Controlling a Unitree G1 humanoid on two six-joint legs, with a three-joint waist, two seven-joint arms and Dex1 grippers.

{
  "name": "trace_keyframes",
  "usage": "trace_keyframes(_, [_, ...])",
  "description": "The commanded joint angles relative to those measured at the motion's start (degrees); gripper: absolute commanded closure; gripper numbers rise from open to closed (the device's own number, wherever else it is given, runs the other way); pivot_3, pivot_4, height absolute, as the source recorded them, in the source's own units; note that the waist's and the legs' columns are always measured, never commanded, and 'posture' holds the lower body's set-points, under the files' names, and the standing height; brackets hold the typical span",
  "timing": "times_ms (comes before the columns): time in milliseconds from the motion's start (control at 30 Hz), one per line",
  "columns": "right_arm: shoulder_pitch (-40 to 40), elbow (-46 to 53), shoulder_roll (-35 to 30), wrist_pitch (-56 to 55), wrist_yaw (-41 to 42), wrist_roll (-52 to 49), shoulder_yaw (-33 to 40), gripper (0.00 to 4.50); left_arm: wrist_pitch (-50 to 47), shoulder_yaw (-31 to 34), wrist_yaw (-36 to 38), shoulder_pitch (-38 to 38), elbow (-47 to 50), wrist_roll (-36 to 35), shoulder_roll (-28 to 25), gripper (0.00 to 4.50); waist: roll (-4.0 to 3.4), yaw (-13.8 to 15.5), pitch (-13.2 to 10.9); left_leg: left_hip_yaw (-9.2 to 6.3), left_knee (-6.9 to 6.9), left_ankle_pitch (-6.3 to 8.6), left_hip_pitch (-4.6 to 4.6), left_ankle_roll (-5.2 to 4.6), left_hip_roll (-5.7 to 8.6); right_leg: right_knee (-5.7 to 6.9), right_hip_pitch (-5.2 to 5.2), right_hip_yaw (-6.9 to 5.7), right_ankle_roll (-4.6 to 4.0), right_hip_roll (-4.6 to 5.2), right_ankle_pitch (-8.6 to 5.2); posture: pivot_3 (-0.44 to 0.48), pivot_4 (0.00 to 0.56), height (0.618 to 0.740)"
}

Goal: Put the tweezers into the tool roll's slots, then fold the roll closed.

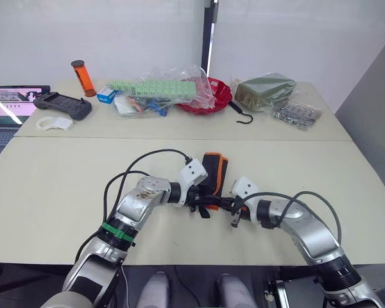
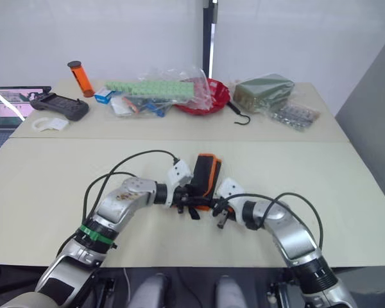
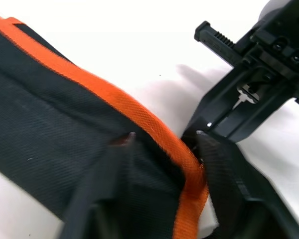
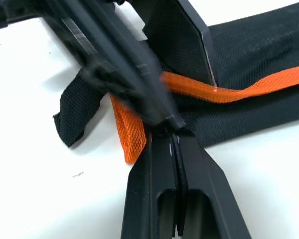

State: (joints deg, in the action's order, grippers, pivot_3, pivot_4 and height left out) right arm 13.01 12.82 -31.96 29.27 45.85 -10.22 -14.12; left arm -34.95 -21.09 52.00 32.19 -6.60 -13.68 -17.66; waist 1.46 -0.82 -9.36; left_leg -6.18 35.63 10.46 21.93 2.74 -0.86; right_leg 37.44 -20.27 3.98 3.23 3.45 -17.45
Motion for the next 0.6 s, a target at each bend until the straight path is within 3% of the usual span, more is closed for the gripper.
trace_keyframes(33, [0.28,2.55,-0.75,1.24,1.2,-2.85,3.14,4.5,-3.1,-2.9,-0.04,-2.67,-2.45,1.43,0.25,0.77,-0.02,0.05,0.0,0.0,0.0,0.0,0.01,0.0,0.01,-0.01,0.0,0.0,0.0,0.01,0.0,0.0,0.15,0.74])
trace_keyframes(100, [0.89,4.12,-1.8,2.13,2.51,-5.82,6.43,4.5,-3.49,-2.68,0.15,-3.29,-1.8,1.29,0.31,0.13,-0.03,0.25,0.0,0.0,0.01,0.0,0.07,0.0,0.02,-0.01,-0.03,0.0,0.01,0.02,0.01,0.0,0.15,0.74])
trace_keyframes(133, [1.28,4.69,-2.16,2.66,3.06,-7.24,7.84,4.5,-3.65,-2.52,0.28,-3.51,-1.62,1.19,0.37,0.03,-0.05,0.29,-0.01,-0.01,0.01,0.0,0.1,0.0,0.02,-0.04,-0.04,0.0,0.02,0.02,0.01,0.0,0.15,0.74])
trace_keyframes(300, [5.58,3.23,-3.56,4.16,4.78,-12.33,13.4,4.5,-5.08,-2.28,0.74,-4.43,-0.66,0.68,0.38,0.03,-0.05,0.11,-0.01,-0.01,0.0,0.0,0.22,0.0,0.02,-0.29,-0.04,0.0,0.11,0.03,0.08,0.0,0.15,0.74])
trace_keyframes(500, [11.55,-3.42,-0.53,1.94,2.38,-10.13,11.66,4.5,-5.19,-1.63,1.26,-5.28,-0.23,0.3,-0.34,0.03,-0.06,0.08,-0.01,-0.01,-0.27,0.01,0.22,-0.02,0.03,-0.44,-0.09,0.0,0.1,0.04,0.08,0.0,0.15,0.74])
trace_keyframes(600, [14.65,-7.93,1.31,-0.15,1.03,-6.66,8.81,4.5,-5.7,-0.61,2.31,-6.35,0.77,-1.39,-0.68,0.88,-0.07,-0.21,0.0,0.0,-0.34,0.01,0.22,-0.02,0.02,-0.43,-0.15,0.01,0.09,0.04,0.09,0.0,0.15,0.74])
